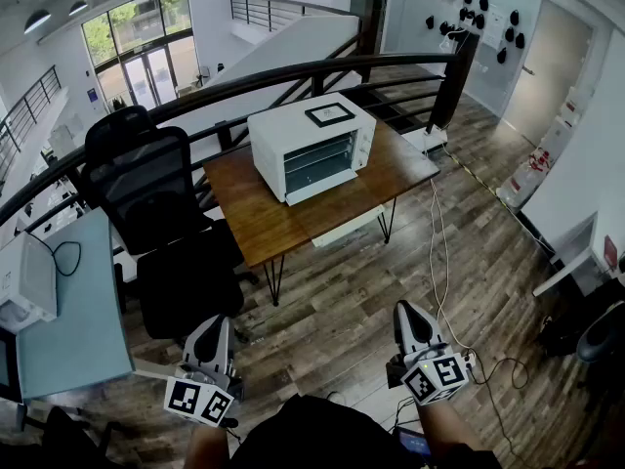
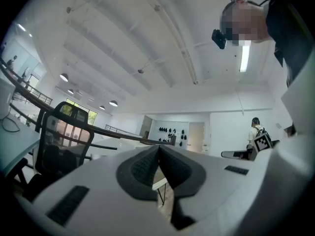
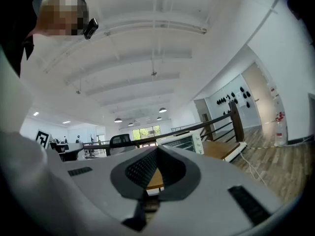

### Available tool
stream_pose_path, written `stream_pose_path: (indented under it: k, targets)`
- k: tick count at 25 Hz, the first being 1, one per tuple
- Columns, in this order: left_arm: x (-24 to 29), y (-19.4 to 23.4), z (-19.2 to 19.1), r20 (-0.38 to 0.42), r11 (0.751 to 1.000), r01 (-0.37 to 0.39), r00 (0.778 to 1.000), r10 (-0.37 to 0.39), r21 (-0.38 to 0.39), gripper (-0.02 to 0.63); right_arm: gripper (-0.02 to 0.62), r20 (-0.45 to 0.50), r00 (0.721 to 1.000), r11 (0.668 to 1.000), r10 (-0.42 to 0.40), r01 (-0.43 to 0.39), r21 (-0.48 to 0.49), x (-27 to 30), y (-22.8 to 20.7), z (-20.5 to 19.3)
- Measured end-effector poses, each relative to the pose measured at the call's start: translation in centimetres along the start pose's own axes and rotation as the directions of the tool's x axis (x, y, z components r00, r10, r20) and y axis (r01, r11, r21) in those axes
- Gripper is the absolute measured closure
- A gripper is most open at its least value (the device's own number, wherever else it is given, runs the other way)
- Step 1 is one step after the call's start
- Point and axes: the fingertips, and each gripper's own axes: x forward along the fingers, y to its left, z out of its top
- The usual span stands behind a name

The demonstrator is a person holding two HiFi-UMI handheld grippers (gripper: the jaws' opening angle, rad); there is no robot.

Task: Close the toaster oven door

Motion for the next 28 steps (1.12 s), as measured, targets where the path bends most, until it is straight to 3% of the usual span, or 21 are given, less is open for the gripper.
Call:
stream_pose_path:
  k: [14,28]
  targets:
    - [0.5,-0.8,-0.5,-0.018,1.0,0.027,0.999,-0.027,0.005,0.597,0.598,-0.011,1.0,0.999,-0.013,0.013,0.047,-0.2,-1.1,-0.7]
    - [-2.6,3.7,-0.4,-0.041,0.999,0.034,0.999,-0.034,-0.008,0.597,0.598,-0.003,0.999,0.997,-0.052,0.052,0.05,0.4,3.5,-1.4]
